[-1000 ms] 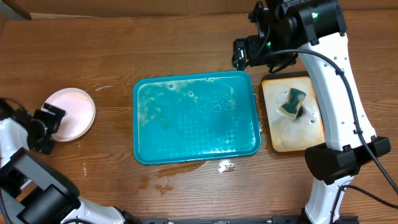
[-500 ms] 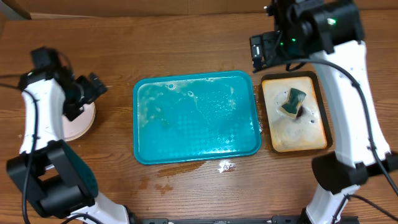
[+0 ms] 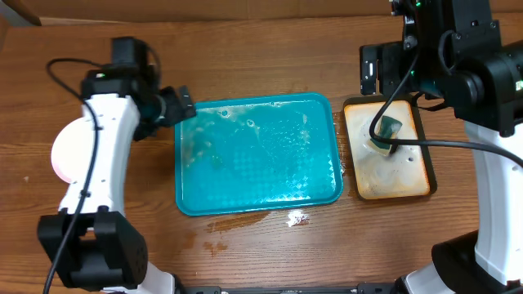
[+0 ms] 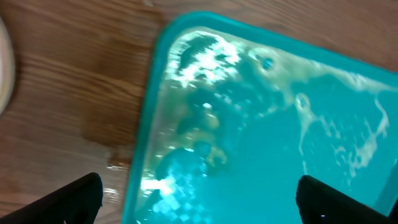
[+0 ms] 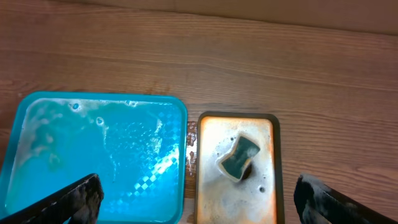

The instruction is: Clean dirty plates on tray and stack at the side

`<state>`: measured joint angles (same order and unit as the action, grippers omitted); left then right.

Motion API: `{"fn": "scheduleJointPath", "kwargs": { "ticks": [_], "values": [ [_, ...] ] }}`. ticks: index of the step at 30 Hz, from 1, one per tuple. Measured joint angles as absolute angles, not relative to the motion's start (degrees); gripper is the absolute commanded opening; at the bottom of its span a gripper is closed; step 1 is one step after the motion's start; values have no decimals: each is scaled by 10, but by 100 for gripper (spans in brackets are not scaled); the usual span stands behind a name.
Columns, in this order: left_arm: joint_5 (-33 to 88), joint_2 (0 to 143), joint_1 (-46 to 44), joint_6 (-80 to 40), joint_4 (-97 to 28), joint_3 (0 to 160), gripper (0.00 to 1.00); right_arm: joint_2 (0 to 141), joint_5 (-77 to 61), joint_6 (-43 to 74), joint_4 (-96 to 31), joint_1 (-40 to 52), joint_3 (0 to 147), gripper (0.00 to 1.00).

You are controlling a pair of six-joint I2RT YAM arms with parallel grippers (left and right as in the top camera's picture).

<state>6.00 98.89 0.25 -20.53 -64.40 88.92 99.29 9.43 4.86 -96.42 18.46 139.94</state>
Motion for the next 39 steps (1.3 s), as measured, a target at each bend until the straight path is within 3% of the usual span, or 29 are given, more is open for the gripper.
{"fn": "scheduleJointPath", "kwargs": {
  "ticks": [11,25,39],
  "values": [
    [31,989,-105,-205,-649,894,100,994,96,48,-967,185,1399,100],
    [-62,896,-109,-215,-761,1096,100,994,99,48,-969,185,1399,100],
    [-72,808,-109,-221,-778,1107,100,994,99,49,-969,185,1399,100]
  ]
}}
